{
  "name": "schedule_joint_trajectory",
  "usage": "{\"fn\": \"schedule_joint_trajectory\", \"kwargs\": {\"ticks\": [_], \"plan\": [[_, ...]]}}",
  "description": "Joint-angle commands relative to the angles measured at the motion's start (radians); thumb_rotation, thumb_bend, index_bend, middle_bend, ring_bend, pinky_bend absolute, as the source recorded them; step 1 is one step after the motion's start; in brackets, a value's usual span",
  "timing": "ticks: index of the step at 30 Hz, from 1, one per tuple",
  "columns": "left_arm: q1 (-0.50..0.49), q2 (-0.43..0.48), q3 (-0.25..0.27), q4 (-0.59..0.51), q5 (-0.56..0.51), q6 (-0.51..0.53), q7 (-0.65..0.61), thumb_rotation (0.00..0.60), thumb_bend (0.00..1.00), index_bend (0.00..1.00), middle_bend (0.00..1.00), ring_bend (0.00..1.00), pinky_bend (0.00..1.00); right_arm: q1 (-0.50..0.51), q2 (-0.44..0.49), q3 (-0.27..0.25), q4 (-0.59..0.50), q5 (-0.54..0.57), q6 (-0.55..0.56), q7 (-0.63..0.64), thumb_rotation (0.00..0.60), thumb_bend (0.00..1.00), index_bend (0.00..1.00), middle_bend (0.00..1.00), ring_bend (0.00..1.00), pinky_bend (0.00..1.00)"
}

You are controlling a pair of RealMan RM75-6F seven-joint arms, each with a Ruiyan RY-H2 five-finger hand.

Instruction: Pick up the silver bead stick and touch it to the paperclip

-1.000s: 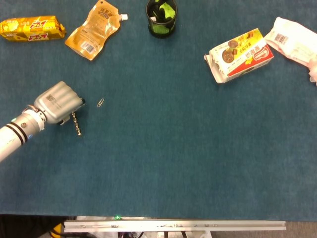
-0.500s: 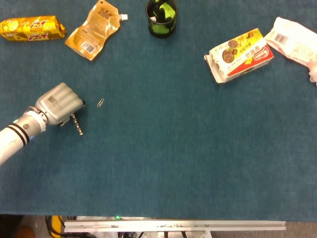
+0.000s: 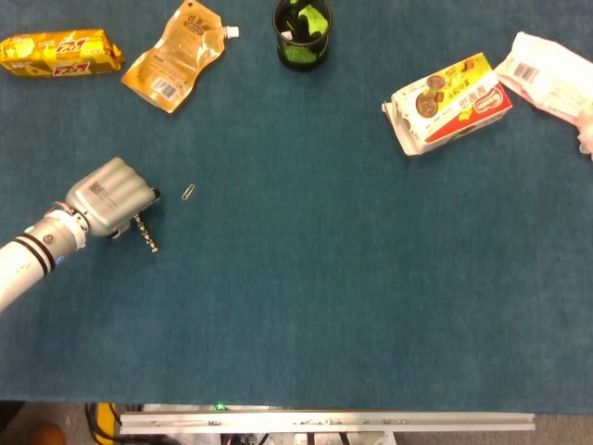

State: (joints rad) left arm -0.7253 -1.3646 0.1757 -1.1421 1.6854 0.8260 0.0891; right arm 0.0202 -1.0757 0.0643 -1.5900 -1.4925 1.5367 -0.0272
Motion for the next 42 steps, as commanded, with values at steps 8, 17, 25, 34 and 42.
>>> {"fn": "schedule_joint_trajectory", "kwargs": {"ticks": [8, 17, 25, 34, 42], "plan": [[0.002, 0.008, 0.004, -0.019, -0.007, -0.005, 0.009, 0.6, 0.29, 0.46, 1.0, 0.97, 0.91, -0.004, 0.0, -0.001, 0.0, -0.003, 0.003, 0.002, 0.6, 0.31, 0.51, 0.45, 0.53, 0.41], [0.0, 0.005, 0.001, -0.023, -0.013, -0.01, 0.009, 0.6, 0.29, 0.5, 1.0, 0.97, 0.91, -0.006, 0.0, 0.0, 0.002, 0.002, 0.001, 0.004, 0.6, 0.31, 0.51, 0.45, 0.53, 0.41], [-0.003, -0.004, -0.002, -0.019, -0.021, -0.023, 0.016, 0.6, 0.29, 0.51, 1.0, 0.97, 0.91, -0.008, -0.002, 0.003, 0.007, 0.004, 0.003, 0.006, 0.6, 0.31, 0.51, 0.45, 0.54, 0.41], [-0.002, -0.009, -0.008, -0.023, -0.037, -0.033, 0.037, 0.6, 0.29, 0.53, 1.0, 0.98, 0.91, -0.013, -0.003, 0.004, 0.011, 0.007, 0.009, 0.013, 0.6, 0.31, 0.51, 0.46, 0.54, 0.41], [0.0, -0.008, -0.008, -0.033, -0.043, -0.035, 0.045, 0.6, 0.29, 0.55, 1.0, 0.98, 0.91, -0.016, -0.003, 0.005, 0.014, 0.005, 0.014, 0.017, 0.6, 0.31, 0.51, 0.46, 0.54, 0.41]]}}
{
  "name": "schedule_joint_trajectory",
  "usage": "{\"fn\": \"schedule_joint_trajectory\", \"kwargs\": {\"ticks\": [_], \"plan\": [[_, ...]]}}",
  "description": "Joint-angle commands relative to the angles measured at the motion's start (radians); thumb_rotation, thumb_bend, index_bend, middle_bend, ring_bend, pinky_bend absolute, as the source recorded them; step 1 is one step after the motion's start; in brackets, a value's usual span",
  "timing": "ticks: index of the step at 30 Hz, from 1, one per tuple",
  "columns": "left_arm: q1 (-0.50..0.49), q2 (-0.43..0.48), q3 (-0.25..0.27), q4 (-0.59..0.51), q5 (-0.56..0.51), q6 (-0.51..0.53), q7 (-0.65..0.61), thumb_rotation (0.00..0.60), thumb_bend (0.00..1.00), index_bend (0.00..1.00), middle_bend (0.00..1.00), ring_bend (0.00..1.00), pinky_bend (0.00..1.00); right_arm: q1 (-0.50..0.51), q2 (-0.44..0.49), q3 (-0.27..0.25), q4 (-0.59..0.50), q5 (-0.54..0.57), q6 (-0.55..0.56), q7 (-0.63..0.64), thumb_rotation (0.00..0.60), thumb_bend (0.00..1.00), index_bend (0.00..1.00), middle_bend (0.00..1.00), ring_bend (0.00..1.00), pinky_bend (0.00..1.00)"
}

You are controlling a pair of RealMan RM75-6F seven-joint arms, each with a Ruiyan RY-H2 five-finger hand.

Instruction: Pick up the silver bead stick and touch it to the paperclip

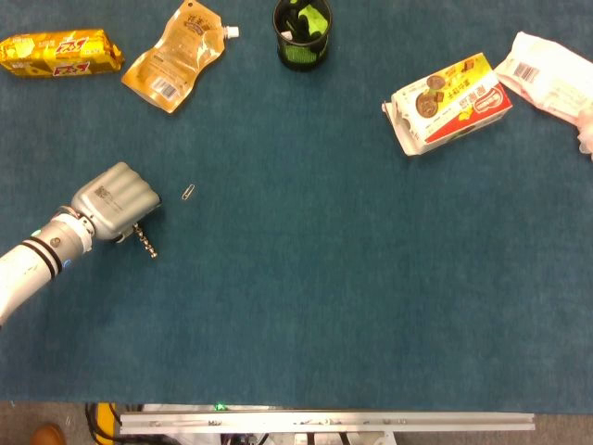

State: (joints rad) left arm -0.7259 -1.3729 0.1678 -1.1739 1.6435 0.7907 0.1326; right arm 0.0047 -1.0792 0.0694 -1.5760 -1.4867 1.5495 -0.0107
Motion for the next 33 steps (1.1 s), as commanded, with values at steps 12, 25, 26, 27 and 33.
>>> {"fn": "schedule_joint_trajectory", "kwargs": {"ticks": [12, 25, 26, 27, 33], "plan": [[0.005, -0.001, -0.002, -0.013, -0.012, -0.002, -0.005, 0.6, 0.32, 0.6, 1.0, 0.98, 0.91, -0.008, 0.0, 0.002, 0.006, -0.005, 0.016, 0.01, 0.6, 0.31, 0.51, 0.46, 0.54, 0.41], [0.013, 0.009, -0.009, -0.025, -0.018, 0.016, 0.001, 0.6, 0.32, 0.64, 1.0, 0.99, 0.93, -0.012, -0.003, 0.005, 0.012, -0.009, 0.024, 0.02, 0.6, 0.31, 0.51, 0.46, 0.54, 0.41], [0.013, 0.011, -0.01, -0.028, -0.019, 0.018, 0.001, 0.6, 0.32, 0.64, 1.0, 0.99, 0.93, -0.012, -0.004, 0.005, 0.013, -0.009, 0.024, 0.021, 0.6, 0.31, 0.51, 0.46, 0.54, 0.41], [0.014, 0.014, -0.012, -0.031, -0.021, 0.02, 0.0, 0.6, 0.32, 0.65, 1.0, 0.99, 0.93, -0.013, -0.004, 0.005, 0.013, -0.009, 0.025, 0.022, 0.6, 0.31, 0.51, 0.47, 0.54, 0.41], [0.016, 0.041, -0.03, -0.06, -0.03, 0.045, 0.002, 0.6, 0.32, 0.65, 1.0, 0.99, 0.93, -0.013, -0.007, 0.006, 0.02, -0.011, 0.026, 0.03, 0.6, 0.31, 0.51, 0.47, 0.55, 0.41]]}}
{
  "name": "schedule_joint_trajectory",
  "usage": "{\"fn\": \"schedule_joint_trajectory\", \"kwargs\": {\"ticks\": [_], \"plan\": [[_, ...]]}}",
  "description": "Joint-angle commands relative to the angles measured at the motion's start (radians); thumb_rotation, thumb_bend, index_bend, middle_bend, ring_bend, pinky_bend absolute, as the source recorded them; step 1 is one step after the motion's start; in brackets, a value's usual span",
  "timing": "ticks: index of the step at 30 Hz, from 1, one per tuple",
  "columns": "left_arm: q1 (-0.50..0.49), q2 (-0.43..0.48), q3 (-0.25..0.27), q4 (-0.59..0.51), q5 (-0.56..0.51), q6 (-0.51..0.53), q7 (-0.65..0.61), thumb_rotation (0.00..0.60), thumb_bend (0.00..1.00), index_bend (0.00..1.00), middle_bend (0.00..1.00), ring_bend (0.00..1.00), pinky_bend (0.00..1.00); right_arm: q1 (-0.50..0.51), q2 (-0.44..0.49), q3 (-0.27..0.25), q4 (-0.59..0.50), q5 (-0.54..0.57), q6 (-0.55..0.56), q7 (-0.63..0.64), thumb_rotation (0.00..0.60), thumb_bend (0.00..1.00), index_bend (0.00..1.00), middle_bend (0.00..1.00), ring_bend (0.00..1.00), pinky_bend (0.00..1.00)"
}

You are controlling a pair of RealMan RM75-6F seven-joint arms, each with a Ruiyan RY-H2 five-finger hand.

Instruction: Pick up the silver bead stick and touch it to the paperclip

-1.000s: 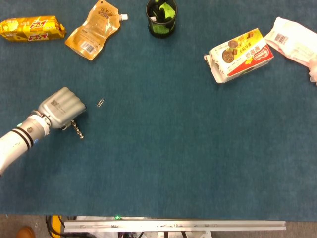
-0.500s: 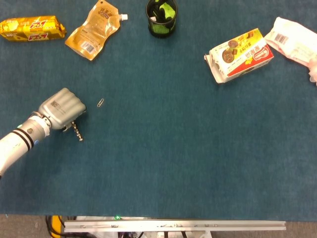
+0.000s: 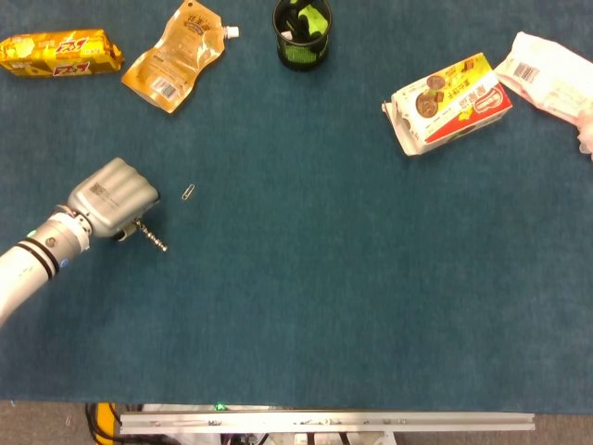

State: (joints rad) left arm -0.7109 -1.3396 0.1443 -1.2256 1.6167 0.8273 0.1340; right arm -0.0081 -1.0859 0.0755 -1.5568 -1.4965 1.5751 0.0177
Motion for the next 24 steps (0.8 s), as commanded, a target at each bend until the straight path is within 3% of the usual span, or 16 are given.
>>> {"fn": "schedule_joint_trajectory", "kwargs": {"ticks": [1, 7, 15, 24], "plan": [[0.003, 0.015, -0.011, -0.016, -0.005, 0.018, 0.001, 0.6, 0.32, 0.65, 1.0, 0.99, 0.93, 0.001, 0.0, 0.0, 0.002, -0.002, 0.001, 0.002, 0.6, 0.31, 0.51, 0.47, 0.55, 0.41], [0.005, 0.049, -0.038, -0.068, -0.017, 0.054, 0.02, 0.6, 0.32, 0.65, 1.0, 0.99, 0.93, 0.001, 0.0, 0.001, 0.006, -0.007, 0.003, 0.01, 0.6, 0.31, 0.51, 0.47, 0.55, 0.41], [0.021, 0.031, -0.1, -0.1, -0.093, 0.081, 0.167, 0.6, 0.32, 0.66, 1.0, 1.0, 0.93, -0.009, 0.002, -0.001, 0.018, -0.009, 0.015, 0.035, 0.6, 0.31, 0.51, 0.47, 0.55, 0.41], [0.021, 0.033, -0.119, -0.154, -0.141, 0.067, 0.252, 0.6, 0.32, 0.66, 1.0, 1.0, 0.93, -0.022, 0.006, -0.001, 0.037, -0.006, 0.029, 0.064, 0.6, 0.31, 0.51, 0.48, 0.56, 0.41]]}}
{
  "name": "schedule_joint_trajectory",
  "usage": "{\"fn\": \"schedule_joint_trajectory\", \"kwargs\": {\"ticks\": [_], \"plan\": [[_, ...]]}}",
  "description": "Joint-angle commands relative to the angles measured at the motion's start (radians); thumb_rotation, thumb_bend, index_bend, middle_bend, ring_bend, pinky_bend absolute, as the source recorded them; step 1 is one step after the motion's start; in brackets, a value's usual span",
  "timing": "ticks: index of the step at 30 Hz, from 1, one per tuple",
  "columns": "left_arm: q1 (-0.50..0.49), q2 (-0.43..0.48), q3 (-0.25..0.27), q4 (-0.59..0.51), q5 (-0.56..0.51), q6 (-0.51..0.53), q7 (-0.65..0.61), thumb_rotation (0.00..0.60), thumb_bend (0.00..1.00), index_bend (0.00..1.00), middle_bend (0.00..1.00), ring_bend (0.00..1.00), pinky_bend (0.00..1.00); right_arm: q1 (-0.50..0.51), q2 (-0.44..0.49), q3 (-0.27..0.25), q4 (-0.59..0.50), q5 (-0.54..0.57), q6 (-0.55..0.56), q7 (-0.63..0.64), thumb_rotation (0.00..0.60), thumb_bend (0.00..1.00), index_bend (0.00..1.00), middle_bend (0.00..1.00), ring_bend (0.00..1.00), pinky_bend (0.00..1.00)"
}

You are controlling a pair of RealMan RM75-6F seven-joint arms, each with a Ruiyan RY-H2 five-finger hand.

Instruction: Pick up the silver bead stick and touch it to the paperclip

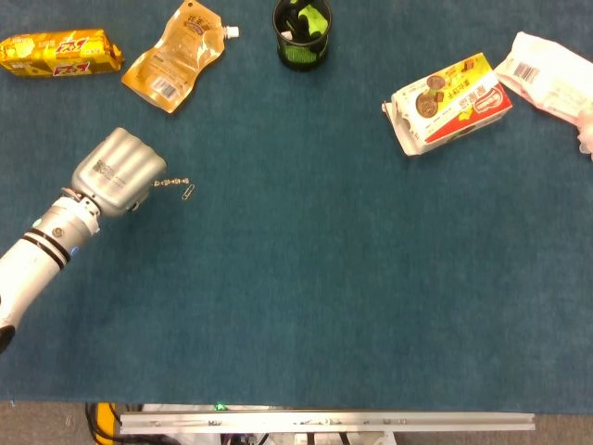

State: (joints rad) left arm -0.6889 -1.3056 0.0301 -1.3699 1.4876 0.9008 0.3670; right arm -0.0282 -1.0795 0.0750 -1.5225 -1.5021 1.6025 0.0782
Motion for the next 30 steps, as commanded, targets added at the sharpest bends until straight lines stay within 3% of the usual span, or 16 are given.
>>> {"fn": "schedule_joint_trajectory", "kwargs": {"ticks": [1, 11, 30], "plan": [[-0.002, -0.004, -0.006, -0.013, -0.018, -0.01, 0.032, 0.6, 0.32, 0.66, 1.0, 1.0, 0.93, -0.003, 0.0, -0.001, 0.004, -0.001, 0.002, 0.007, 0.6, 0.31, 0.51, 0.48, 0.56, 0.41], [0.001, -0.014, -0.008, -0.033, -0.057, -0.022, 0.115, 0.6, 0.32, 0.66, 1.0, 1.0, 0.93, -0.011, 0.002, -0.002, 0.013, -0.001, 0.008, 0.021, 0.6, 0.31, 0.51, 0.48, 0.56, 0.41], [0.002, -0.02, 0.0, -0.023, -0.09, -0.043, 0.144, 0.6, 0.32, 0.66, 1.0, 1.0, 0.93, -0.009, -0.005, 0.0, 0.02, 0.001, -0.002, 0.022, 0.6, 0.31, 0.51, 0.48, 0.56, 0.41]]}}
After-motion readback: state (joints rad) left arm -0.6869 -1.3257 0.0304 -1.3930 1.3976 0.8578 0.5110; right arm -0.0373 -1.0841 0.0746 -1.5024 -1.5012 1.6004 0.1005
